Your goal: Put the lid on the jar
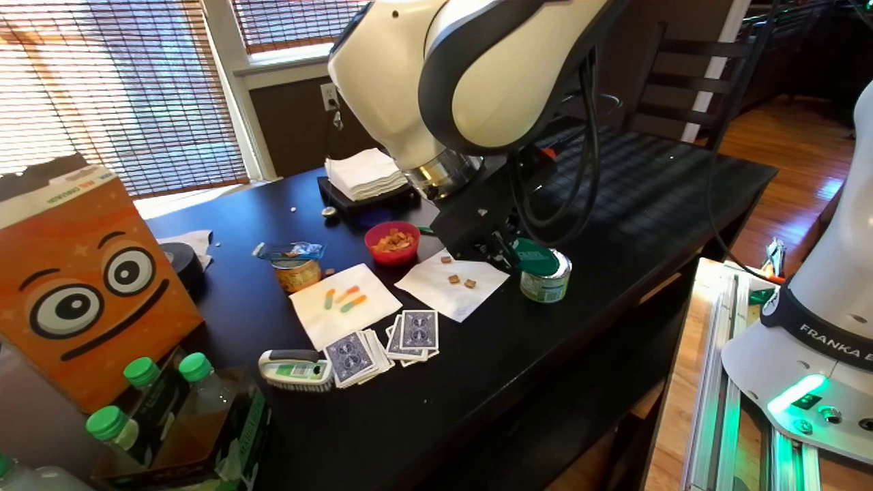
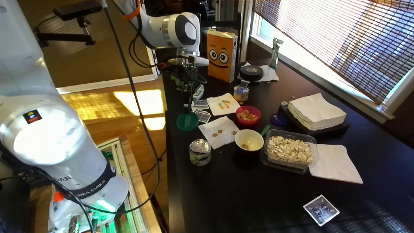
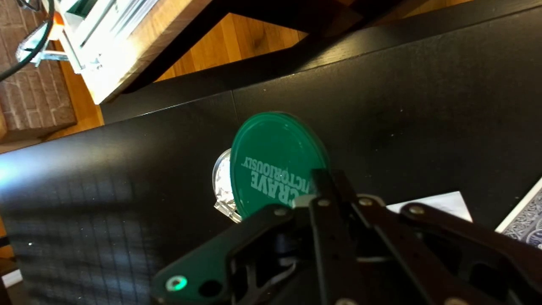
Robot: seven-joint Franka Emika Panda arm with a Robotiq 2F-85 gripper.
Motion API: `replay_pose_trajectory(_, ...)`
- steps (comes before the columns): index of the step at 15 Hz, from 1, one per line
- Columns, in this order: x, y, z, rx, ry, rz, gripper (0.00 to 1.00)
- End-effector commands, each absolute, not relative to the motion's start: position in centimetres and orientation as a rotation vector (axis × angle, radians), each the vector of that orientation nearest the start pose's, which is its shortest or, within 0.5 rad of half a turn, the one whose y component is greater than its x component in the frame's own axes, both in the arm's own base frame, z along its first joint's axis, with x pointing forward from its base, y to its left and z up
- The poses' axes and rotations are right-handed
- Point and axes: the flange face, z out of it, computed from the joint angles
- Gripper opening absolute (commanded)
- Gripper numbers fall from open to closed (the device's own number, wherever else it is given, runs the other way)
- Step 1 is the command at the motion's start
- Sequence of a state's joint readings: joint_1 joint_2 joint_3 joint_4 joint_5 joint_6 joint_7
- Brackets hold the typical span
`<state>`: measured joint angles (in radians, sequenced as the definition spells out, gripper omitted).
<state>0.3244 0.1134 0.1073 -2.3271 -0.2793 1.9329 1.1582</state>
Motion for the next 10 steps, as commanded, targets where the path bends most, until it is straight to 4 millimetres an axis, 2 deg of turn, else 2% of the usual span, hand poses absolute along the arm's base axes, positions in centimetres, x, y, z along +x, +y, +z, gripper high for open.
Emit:
replay_pose_trajectory(1,42.2,17.4,26.3,2.517,-0.719,-0.264,0.05)
replay_pose_trajectory(6,42.2,17.4,26.3,2.517,-0.719,-0.264,0.05)
replay_pose_trajectory(7,42.2,17.4,26.3,2.517,-0.719,-0.264,0.01)
replay_pose_trajectory(10,42.0,15.9,25.9,2.455,-0.775,-0.254,0.01)
